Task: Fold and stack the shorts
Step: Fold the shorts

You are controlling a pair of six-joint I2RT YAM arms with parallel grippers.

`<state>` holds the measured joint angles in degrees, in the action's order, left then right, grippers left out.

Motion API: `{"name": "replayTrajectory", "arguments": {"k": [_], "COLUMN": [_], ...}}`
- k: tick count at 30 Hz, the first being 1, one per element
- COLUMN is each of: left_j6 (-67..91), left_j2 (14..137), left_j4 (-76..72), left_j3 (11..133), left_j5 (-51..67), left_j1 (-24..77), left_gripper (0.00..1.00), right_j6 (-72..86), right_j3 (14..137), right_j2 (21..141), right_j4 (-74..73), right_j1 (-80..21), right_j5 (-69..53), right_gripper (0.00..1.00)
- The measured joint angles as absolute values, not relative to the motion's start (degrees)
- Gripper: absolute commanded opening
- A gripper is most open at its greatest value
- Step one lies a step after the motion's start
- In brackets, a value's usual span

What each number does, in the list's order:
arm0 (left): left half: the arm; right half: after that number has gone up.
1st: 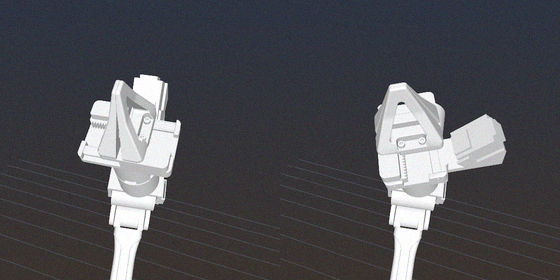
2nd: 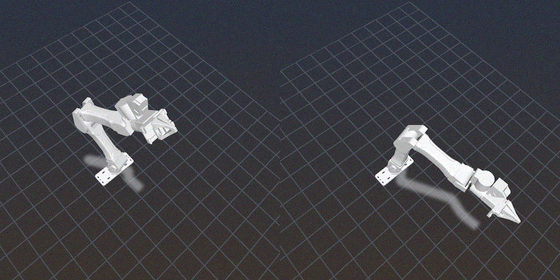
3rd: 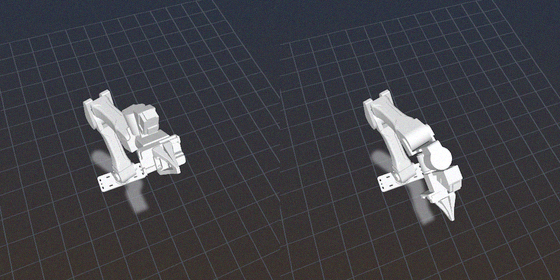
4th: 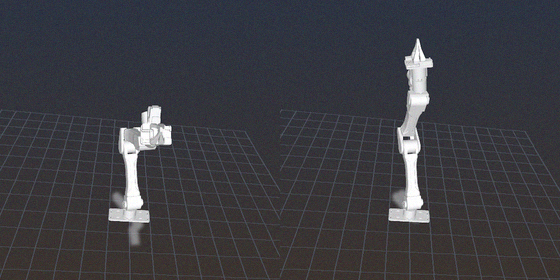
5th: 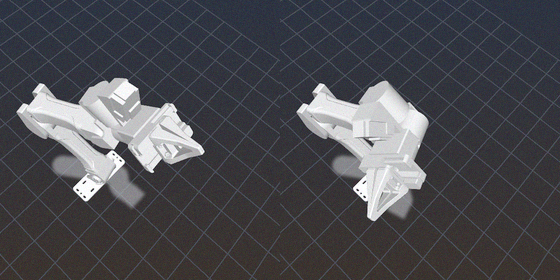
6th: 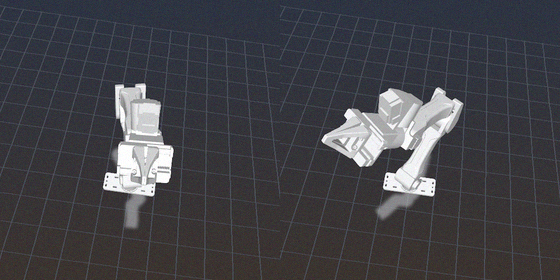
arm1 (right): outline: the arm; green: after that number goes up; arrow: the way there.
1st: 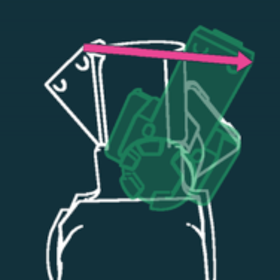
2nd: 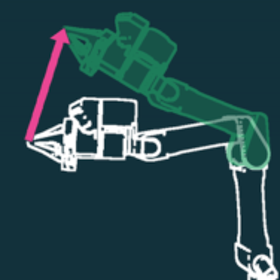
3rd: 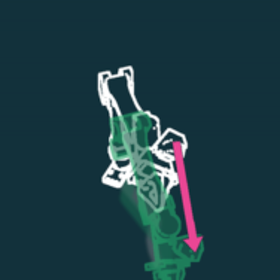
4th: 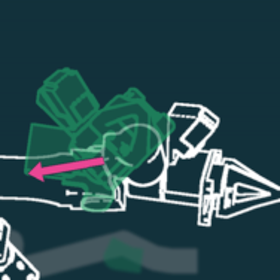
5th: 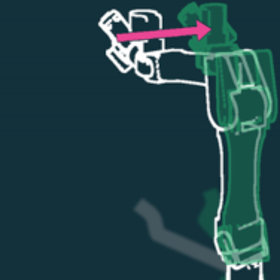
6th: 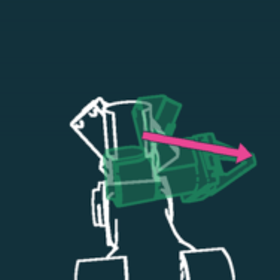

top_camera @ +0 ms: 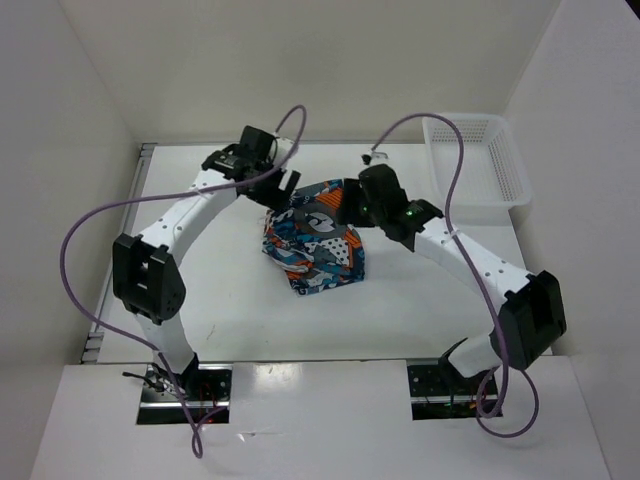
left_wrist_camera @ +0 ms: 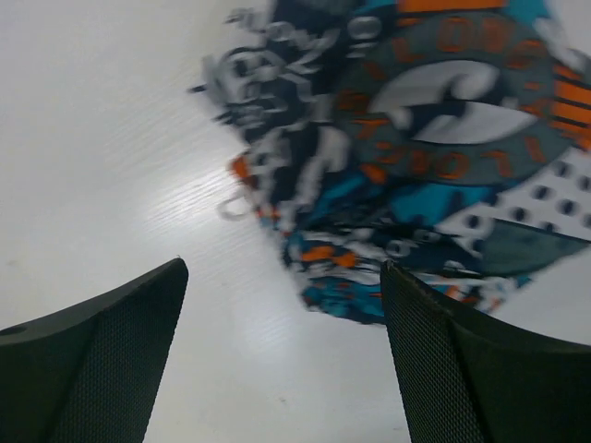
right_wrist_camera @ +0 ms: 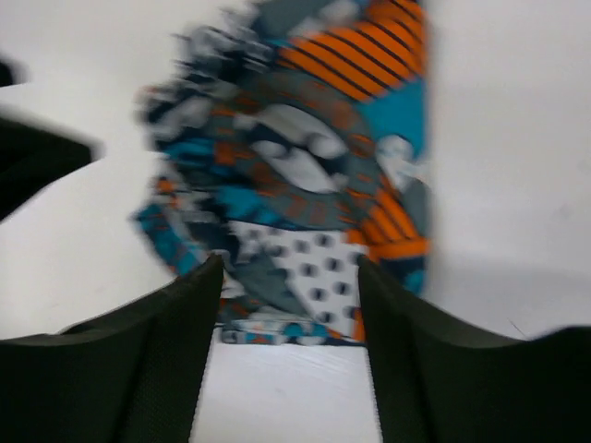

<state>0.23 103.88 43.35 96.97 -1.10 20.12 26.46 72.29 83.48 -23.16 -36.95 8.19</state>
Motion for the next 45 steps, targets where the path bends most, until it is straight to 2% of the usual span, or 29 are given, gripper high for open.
{"name": "replayTrajectory", "arguments": {"k": [3, 4, 6, 7, 8, 11, 15, 22, 25, 26, 31, 37, 45], "left_j6": [0.2, 0.2, 0.2, 0.2, 0.2, 0.2, 0.2, 0.2, 0.2, 0.2, 0.2, 0.2, 0.2], "left_j2": [103.0, 103.3, 104.0, 104.6, 105.4, 108.8, 110.7, 107.1, 104.8, 104.1, 98.2, 94.1, 97.8], "left_j4": [42.2, 41.6, 40.3, 39.7, 39.4, 37.9, 35.4, 29.7, 29.7, 29.6, 30.0, 31.9, 31.9], "left_j3": [94.9, 93.3, 89.3, 87.4, 85.9, 82.7, 79.3, 71.4, 69.4, 69.2, 69.5, 74.3, 73.0], "left_j5": [0.2, 0.5, 0.1, -0.3, -0.9, -3.0, -6.2, -11.4, -12.5, -12.8, -13.0, -10.6, -8.0], "left_j1": [25.5, 26.8, 28.8, 29.6, 30.2, 31.9, 32.1, 32.1, 32.1, 32.1, 32.1, 31.9, 31.9], "left_gripper": [0.93, 0.93, 0.93, 0.93, 0.93, 0.89, 0.78, 0.79, 0.80, 0.82, 0.88, 0.89, 0.92], "right_j6": [30.1, 31.0, 32.5, 33.2, 33.7, 35.6, 37.8, 39.1, 36.6, 35.3, 30.9, 29.0, 26.7], "right_j3": [63.1, 60.1, 56.2, 55.2, 54.6, 54.4, 54.2, 52.1, 54.1, 56.4, 72.0, 87.7, 94.0], "right_j2": [83.4, 83.9, 85.5, 86.5, 87.5, 90.7, 94.9, 97.1, 96.5, 96.1, 94.0, 100.1, 121.6], "right_j4": [-21.0, -20.7, -19.9, -19.3, -18.4, -14.9, -12.3, -13.8, -17.9, -20.8, -24.0, -21.4, -20.6], "right_j1": [-32.5, -32.2, -32.2, -32.3, -32.3, -32.3, -32.4, -36.1, -37.2, -37.0, -26.5, -12.5, -10.6], "right_j5": [8.7, 8.4, 6.9, 5.9, 5.0, 3.0, 0.3, -6.2, -8.6, -8.9, -10.2, -9.6, -16.9], "right_gripper": [0.51, 0.42, 0.34, 0.28, 0.18, 0.01, 0.00, 0.00, 0.23, 0.35, 0.57, 0.67, 0.78]}}
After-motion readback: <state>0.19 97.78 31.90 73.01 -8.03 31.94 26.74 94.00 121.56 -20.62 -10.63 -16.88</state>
